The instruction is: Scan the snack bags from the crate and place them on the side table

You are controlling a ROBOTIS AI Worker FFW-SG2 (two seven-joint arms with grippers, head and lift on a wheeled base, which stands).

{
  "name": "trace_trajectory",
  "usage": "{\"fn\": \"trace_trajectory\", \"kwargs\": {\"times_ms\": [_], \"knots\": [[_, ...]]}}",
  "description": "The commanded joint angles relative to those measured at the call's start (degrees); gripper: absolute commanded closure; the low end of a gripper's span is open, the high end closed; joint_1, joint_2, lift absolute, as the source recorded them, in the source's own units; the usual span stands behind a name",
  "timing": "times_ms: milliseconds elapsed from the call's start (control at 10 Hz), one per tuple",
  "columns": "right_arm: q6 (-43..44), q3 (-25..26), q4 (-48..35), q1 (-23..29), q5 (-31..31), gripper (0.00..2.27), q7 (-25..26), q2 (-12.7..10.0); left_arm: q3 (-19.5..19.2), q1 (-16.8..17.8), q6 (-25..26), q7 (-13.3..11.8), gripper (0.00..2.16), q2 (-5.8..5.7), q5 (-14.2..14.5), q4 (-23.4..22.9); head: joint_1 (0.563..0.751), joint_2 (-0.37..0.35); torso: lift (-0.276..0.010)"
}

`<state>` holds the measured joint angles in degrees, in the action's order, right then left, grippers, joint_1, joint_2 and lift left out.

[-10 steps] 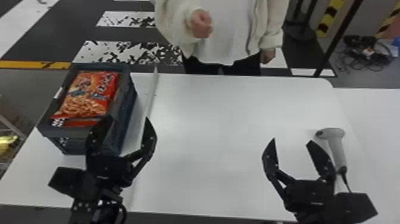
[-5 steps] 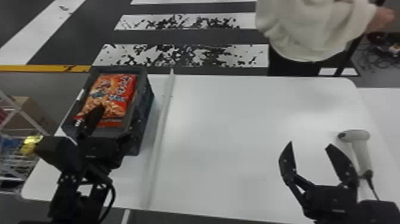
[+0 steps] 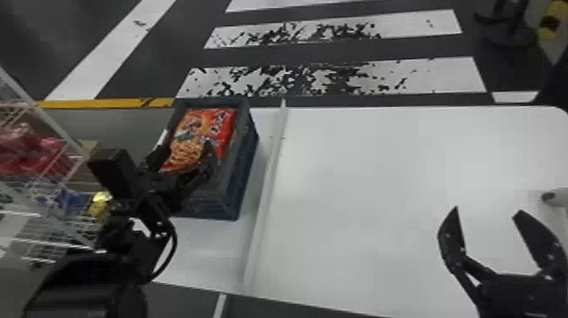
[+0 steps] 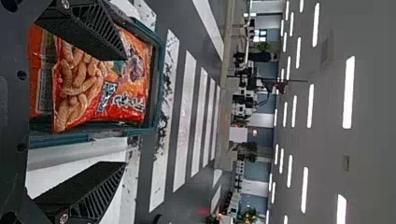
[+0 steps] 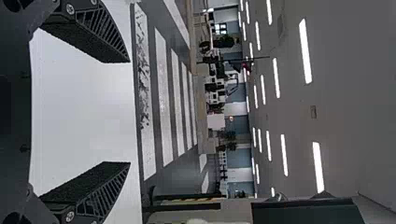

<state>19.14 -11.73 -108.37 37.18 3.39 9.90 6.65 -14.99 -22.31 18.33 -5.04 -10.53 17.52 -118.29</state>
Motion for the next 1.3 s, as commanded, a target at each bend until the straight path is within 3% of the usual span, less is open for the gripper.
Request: {"fn": "trace_trajectory", "kwargs": {"times_ms": [0,200,500,700,800,1100,1200], "knots": [[-0.6,0.0,-0.1,0.0,-0.5,0.10,-0.1,0.0,-1.5,4.5,5.2,-0.3,0.07,-0.20,0.1,2.2,0.695,0.240,-0.081],[-2.4,0.0,0.0,-0.3,-1.0,0.10,0.0,0.0,-2.2,10.2,8.4,-1.1,0.07,-0.72,-0.4,6.2,0.695,0.262,-0.081],[-5.2,0.0,0.5,-1.0,-1.6,0.10,-0.1,0.0,-1.4,18.5,14.5,-1.5,0.07,-4.50,-0.9,15.9,0.695,0.280,-0.081],[-6.6,-0.3,0.6,-1.1,-2.2,0.10,0.0,0.1,0.1,23.0,14.5,-2.8,0.07,-5.82,-2.2,22.2,0.695,0.294,-0.081],[-7.5,-0.8,0.8,-1.7,-2.4,0.10,0.0,0.2,1.0,24.9,17.0,-3.6,0.08,-6.96,-2.7,24.4,0.695,0.295,-0.081],[-8.7,-2.0,1.1,-2.5,-2.9,0.10,-0.1,0.6,2.4,29.7,21.2,-6.1,0.08,-7.32,-3.5,31.4,0.695,0.308,-0.081],[-8.7,-2.1,1.4,-2.5,-2.9,0.10,-0.1,0.7,2.8,31.3,23.1,-9.1,0.21,-7.75,-4.3,34.0,0.695,0.309,-0.081]]}}
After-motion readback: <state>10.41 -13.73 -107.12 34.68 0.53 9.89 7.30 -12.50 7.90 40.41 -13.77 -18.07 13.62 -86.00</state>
